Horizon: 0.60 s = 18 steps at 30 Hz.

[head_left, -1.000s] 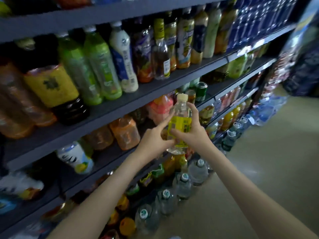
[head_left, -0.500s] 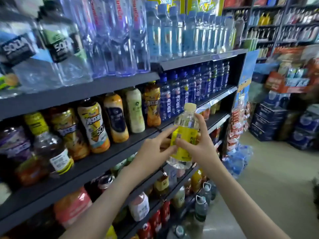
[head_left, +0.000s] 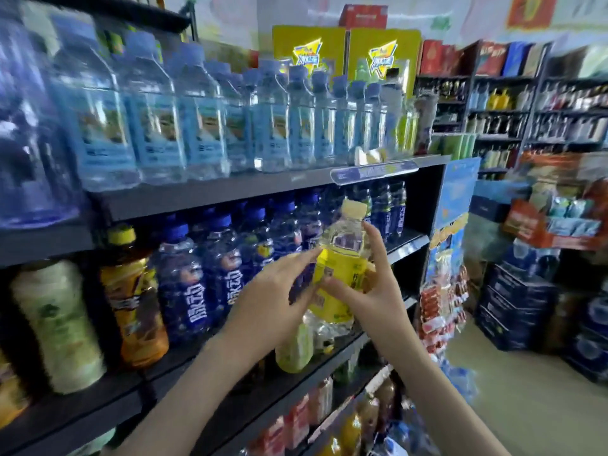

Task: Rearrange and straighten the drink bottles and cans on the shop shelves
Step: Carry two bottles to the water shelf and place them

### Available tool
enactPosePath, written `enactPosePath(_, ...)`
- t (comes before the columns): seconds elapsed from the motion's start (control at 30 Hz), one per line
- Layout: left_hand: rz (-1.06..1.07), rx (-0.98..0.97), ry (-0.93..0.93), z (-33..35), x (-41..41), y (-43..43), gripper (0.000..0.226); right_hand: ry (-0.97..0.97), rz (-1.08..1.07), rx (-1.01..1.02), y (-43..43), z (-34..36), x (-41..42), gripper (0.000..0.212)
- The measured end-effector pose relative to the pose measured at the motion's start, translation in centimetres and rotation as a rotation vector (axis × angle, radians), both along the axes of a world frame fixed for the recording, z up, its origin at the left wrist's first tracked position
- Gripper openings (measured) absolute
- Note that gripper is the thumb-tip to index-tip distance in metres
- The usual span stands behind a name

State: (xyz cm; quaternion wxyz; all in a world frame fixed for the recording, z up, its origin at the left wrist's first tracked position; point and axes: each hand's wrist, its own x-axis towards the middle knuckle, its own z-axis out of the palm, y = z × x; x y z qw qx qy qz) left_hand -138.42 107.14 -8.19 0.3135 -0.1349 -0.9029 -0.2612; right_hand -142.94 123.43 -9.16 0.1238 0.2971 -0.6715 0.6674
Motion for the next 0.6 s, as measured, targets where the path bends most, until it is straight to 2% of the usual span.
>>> enactPosePath(0.17,0.048,-0.013,0.09,1.6,-11.3,4.6,0.044,0.009,-0.001,-0.034,4.2,1.6,-10.6,0.086)
enactPosePath(0.37,-0.008,0.029,0.142,3.3,-22.3,12.0,0.039,0.046,-0.056,-0.068,11.1,3.3,-21.5,0.086)
enactPosePath(0.47,0.023,0.018,0.172,3.8,-27.0,15.7,0.044,0.068,-0.078,-0.077,15.2,4.2,-26.4,0.086)
enactPosePath(0.6,0.156,0.077,0.161,5.0,-33.6,20.9,0.064,0.089,-0.081,-0.081,21.4,5.3,-33.8,0.088)
